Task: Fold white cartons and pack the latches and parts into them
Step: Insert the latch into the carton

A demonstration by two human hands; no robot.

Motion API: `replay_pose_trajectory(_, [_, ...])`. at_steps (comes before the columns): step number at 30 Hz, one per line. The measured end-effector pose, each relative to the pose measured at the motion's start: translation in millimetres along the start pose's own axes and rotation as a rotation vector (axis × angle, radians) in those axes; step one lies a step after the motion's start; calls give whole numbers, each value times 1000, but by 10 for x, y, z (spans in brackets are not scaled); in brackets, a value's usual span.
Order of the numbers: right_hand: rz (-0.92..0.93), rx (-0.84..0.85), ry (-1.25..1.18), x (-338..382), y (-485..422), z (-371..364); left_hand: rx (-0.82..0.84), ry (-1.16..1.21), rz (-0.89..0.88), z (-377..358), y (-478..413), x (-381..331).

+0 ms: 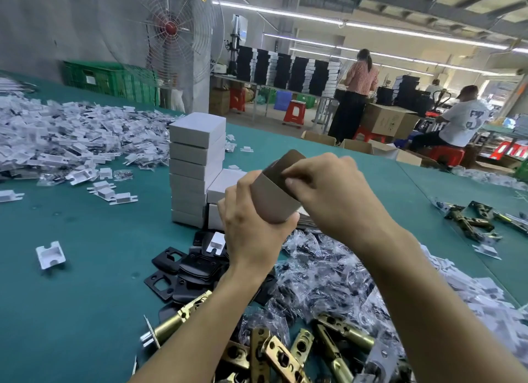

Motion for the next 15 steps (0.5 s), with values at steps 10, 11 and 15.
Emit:
replay_pose_trajectory(10, [-172,-214,-469,-542,413,46,371,301,286,-314,247,-66])
replay_pose_trajectory(11, [-181,-207,-512,-578,437,16,411,327,279,-347,286,-104])
replay_pose_trajectory(15, [-156,-128,-411,-666,476,-95,582,384,231,-493,477,-216])
Point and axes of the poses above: each hand's wrist, its own y-axis away from the middle knuckle, its own z-axis out of the back of the hand, x = y × z, the point moved 10 cm from there along -y, towards the middle knuckle, and after that the axes turned 12 degrees about -x, right-handed, at the moved point
